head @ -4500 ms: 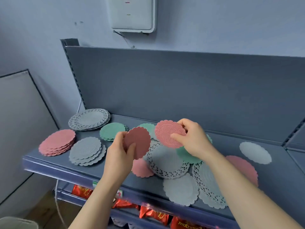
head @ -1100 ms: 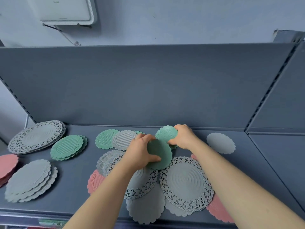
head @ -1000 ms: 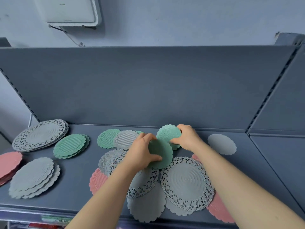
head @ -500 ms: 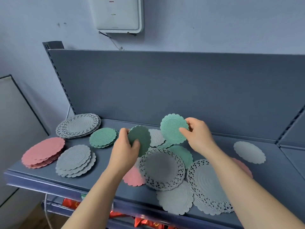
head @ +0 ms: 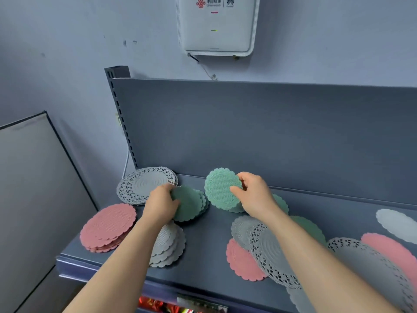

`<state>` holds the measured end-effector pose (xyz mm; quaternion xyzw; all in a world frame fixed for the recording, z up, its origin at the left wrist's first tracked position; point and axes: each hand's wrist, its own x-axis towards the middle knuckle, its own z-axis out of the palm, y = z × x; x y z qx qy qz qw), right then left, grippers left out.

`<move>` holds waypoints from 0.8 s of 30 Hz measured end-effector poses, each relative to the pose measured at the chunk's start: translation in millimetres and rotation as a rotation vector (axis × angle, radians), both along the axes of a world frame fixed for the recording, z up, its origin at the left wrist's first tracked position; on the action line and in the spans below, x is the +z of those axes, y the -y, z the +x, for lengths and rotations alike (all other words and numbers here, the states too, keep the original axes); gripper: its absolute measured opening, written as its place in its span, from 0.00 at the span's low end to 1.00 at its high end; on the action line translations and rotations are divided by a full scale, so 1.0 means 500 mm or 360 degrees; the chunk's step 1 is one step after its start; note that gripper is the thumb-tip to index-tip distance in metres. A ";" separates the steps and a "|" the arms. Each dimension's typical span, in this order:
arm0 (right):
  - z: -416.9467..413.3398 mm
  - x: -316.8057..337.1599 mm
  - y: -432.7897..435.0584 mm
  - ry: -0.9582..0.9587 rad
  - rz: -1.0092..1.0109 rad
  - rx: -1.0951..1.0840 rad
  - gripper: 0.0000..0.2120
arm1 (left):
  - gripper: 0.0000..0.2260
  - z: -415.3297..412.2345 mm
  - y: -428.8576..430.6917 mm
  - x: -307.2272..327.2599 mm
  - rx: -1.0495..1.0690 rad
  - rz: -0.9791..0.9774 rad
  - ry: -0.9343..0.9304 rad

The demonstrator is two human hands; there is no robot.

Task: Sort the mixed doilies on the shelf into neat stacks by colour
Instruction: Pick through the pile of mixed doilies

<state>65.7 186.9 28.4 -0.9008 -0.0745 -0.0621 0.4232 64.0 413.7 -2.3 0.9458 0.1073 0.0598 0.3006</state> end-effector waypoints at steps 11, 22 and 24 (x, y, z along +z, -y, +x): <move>0.049 -0.054 -0.119 -0.0296 0.0097 -0.0039 0.12 | 0.12 0.012 -0.062 -0.037 -0.0164 0.0036 0.0128; 0.038 -0.081 -0.170 -0.0100 -0.0749 -0.0035 0.18 | 0.13 -0.017 -0.062 -0.042 -0.0264 0.0438 0.0338; 0.021 -0.071 -0.153 -0.0023 -0.0806 -0.0055 0.18 | 0.13 -0.019 -0.050 -0.037 -0.0275 0.0562 0.0378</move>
